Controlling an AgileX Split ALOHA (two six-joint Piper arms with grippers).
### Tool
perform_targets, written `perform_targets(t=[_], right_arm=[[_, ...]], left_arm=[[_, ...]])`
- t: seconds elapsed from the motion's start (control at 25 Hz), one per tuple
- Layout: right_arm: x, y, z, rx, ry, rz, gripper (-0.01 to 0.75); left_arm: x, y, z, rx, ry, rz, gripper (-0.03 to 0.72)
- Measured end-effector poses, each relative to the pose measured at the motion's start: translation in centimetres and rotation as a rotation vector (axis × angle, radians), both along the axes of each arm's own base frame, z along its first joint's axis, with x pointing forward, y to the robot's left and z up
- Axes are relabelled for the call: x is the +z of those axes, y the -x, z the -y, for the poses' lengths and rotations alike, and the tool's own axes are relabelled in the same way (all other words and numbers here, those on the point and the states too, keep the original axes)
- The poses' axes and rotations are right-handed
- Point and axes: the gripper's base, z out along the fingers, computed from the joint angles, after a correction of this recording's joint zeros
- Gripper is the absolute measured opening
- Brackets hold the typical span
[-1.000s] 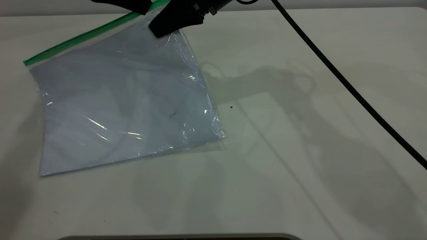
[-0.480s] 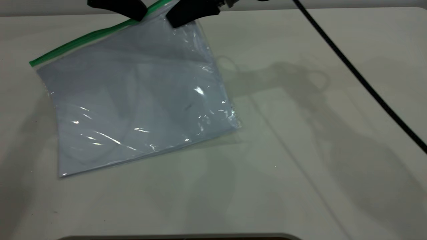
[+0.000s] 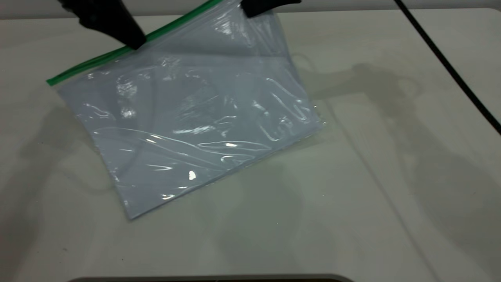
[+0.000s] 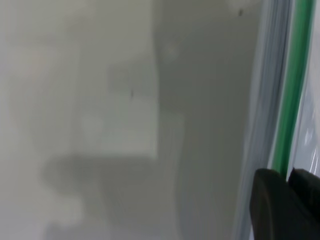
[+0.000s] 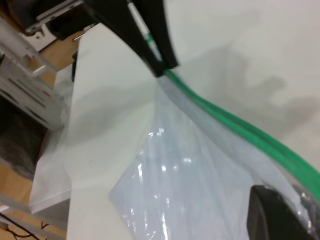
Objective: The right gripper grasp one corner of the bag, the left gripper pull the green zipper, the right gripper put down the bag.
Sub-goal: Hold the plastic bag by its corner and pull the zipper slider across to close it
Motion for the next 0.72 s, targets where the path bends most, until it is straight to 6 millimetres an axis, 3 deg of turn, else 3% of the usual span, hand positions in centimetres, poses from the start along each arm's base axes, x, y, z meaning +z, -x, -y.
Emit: perform_targets(t=[0.4,0.72], right_arm=[[-0.1,-0.8,2.5,-0.048,0.004,-0.009,0.033],[-0.1,-1.7,5.9,-0.106,0.001,-0.018,0.033]], left_arm=[[-0.7,0.4,-1.4,0.054,-0.173,-0.073,0.053],[-0.8,0.6,-1.8,0.110,-0.227,-0.113,0.053]])
